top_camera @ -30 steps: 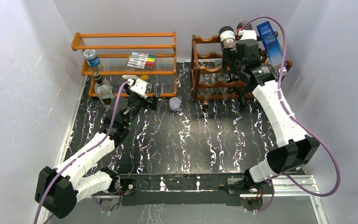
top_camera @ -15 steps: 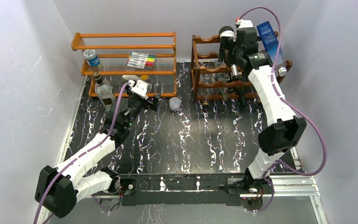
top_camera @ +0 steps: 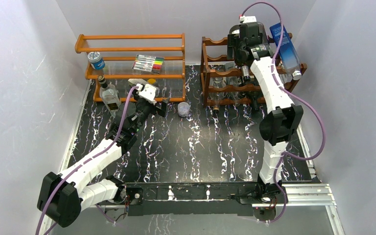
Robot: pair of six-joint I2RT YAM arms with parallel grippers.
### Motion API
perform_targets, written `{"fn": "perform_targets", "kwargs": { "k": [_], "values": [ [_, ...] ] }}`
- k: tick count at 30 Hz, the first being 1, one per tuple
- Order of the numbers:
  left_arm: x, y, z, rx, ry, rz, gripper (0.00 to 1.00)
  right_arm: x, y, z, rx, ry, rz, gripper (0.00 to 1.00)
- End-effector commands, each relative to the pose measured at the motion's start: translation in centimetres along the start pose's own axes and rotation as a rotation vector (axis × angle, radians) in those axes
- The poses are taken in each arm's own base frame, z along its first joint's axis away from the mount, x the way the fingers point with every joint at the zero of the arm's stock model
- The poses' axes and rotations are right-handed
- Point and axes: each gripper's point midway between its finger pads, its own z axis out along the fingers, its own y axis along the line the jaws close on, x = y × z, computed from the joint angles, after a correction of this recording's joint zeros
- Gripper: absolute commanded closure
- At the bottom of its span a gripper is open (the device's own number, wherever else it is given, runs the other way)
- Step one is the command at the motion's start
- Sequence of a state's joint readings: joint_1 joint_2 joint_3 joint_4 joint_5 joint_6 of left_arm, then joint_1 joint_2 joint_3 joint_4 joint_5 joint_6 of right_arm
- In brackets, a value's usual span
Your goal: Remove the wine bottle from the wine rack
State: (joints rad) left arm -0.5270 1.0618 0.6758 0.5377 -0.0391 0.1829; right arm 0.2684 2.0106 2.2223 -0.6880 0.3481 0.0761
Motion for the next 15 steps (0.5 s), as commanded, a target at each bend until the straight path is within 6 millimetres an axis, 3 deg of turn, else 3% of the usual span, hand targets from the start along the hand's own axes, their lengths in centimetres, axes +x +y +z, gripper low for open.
{"fn": "perform_targets", "kwargs": {
  "k": [1, 15],
  "values": [
    [-1.5, -0.2, 0.1, 0.010, -0.052, 0.002, 0.02, -1.4, -1.4, 0.2, 0.065, -0.037, -0.043, 0.02],
    [-1.0, -0.5, 0.3, 0.021, -0.040, 0.003, 0.02, -0.6, -1.4, 3.0, 0.104, -0.029, -0.073, 0.02]
  ]
}}
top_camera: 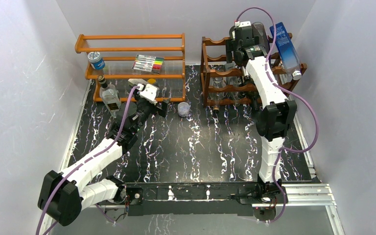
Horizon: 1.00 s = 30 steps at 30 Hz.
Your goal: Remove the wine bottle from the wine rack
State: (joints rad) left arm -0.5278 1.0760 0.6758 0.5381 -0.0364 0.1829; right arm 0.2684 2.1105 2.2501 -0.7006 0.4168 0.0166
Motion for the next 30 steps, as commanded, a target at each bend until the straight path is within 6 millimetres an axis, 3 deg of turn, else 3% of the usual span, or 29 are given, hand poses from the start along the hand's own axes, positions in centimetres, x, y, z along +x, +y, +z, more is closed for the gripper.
{"fn": "perform_targets", "kwargs": {
  "k": [1, 5, 18, 30],
  "values": [
    [-1.5, -0.3, 0.1, 0.014, -0.053, 0.004, 0.02, -3.4, -1.1, -0.7, 0.035, -0.107, 0.017, 0.02],
    [-1.3, -0.4, 0.3, 0.019, -0.047, 0.000, 0.02, -4.2, -1.2, -1.3, 0.028, -0.136, 0.033, 0.08],
    [-1.2, -0.8, 0.5, 0.034, -0.035, -0.006, 0.02, -7.1, -1.2, -5.8, -0.054, -0.265, 0.144, 0.49],
    [-0.9, -0.9, 0.6, 0.040, -0.026, -0.006, 0.02, -8.8, -1.8, -10.4, -0.117, -0.390, 0.264, 0.67]
  ]
}}
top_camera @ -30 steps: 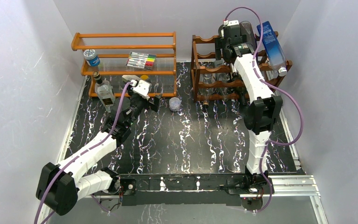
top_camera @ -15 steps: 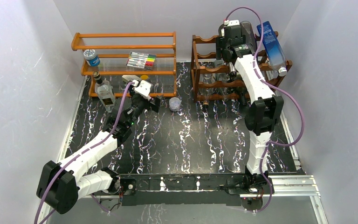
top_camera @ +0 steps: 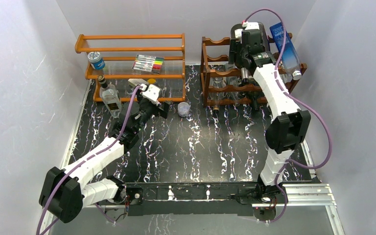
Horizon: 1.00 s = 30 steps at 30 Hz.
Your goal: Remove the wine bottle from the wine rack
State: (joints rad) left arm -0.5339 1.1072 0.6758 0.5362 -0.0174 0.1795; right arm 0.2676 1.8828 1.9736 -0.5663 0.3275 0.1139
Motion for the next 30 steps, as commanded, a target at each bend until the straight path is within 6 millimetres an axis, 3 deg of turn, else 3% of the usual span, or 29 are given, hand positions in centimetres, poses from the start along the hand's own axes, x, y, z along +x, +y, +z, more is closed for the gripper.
{"fn": "perform_targets", "kwargs": {
  "k": [1, 2, 4, 10, 17, 21, 25, 28, 30],
  "values": [
    [-2.0, -0.1, 0.1, 0.009, -0.054, -0.003, 0.02, -9.0, -0.6, -5.4, -0.040, -0.318, 0.135, 0.67],
    [-1.9, -0.2, 0.2, 0.012, -0.052, -0.004, 0.02, -8.9, -0.5, -5.3, -0.047, -0.315, 0.143, 0.68],
    [-1.8, -0.2, 0.3, 0.014, -0.050, -0.008, 0.02, -10.1, -0.6, -7.2, -0.073, -0.350, 0.168, 0.69],
    [-2.1, -0.4, 0.3, 0.027, -0.051, -0.011, 0.02, -10.7, -0.2, -10.8, -0.151, -0.374, 0.202, 0.69],
    [-2.6, -0.5, 0.2, 0.035, -0.054, -0.017, 0.02, -9.2, 3.7, -16.1, -0.432, -0.300, 0.178, 0.68],
    [-3.5, -1.2, 0.0, 0.071, -0.081, -0.060, 0.02, -6.7, 7.0, -18.7, -0.649, -0.191, 0.157, 0.68],
    [-5.2, -2.5, -0.9, 0.144, -0.146, -0.094, 0.02, -3.1, 8.9, -20.4, -0.785, -0.057, 0.132, 0.68],
    [-6.9, -4.2, -2.0, 0.252, -0.208, -0.071, 0.02, -0.2, 9.9, -22.0, -0.873, 0.057, 0.113, 0.67],
    [-8.1, -6.9, -3.5, 0.417, -0.287, -0.004, 0.02, 3.6, 10.9, -23.0, -0.932, 0.214, 0.107, 0.66]
  ]
}}
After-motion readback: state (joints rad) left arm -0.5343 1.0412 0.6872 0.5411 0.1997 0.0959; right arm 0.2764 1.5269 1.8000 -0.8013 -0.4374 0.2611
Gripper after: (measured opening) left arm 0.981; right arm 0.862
